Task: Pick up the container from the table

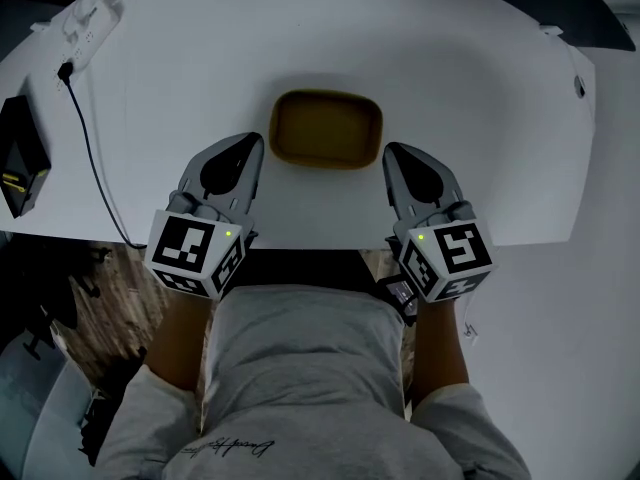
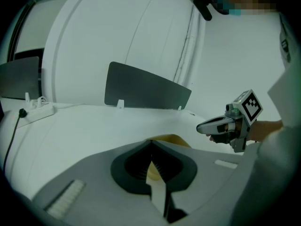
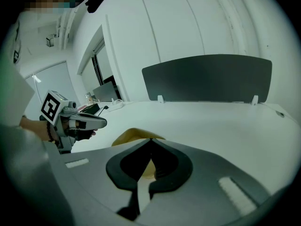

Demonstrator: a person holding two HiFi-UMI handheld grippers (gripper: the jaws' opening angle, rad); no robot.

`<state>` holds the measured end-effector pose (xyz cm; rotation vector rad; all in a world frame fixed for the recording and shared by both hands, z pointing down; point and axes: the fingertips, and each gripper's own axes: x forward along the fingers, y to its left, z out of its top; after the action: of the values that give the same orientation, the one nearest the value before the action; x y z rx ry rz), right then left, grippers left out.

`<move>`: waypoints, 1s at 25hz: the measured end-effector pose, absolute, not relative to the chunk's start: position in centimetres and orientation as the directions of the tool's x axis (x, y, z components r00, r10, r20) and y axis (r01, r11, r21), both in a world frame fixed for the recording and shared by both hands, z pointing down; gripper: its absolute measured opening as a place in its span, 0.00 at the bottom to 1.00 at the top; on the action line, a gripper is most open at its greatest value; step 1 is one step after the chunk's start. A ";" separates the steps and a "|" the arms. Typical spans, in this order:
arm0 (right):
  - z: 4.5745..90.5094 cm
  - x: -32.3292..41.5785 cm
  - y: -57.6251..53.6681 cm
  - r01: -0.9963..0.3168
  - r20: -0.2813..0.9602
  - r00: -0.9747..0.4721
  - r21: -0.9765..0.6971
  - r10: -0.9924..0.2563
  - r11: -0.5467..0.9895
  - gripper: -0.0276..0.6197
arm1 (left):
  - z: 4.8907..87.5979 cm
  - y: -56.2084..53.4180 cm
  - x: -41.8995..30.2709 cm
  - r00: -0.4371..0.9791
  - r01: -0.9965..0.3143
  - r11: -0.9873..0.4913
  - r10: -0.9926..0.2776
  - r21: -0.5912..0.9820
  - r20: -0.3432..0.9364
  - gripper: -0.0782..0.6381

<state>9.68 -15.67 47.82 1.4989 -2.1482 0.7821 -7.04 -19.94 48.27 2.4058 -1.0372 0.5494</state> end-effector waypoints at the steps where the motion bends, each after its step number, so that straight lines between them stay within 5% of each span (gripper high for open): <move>1: 48.0 9.7 -15.7 -0.940 0.615 -0.340 -0.214 -0.711 0.264 0.07 | 48.5 -20.0 -7.0 0.635 -0.752 -0.608 -0.567 0.253 0.525 0.11; 25: 53.2 10.4 -16.1 -0.959 0.689 -0.280 -0.222 -0.668 0.174 0.18 | 53.6 -20.3 -5.8 0.642 -0.732 -0.609 -0.464 0.306 0.610 0.25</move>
<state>10.42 -16.10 53.16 1.5331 -2.0191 0.8903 -5.79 -20.29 53.65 2.3209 -0.9308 0.6532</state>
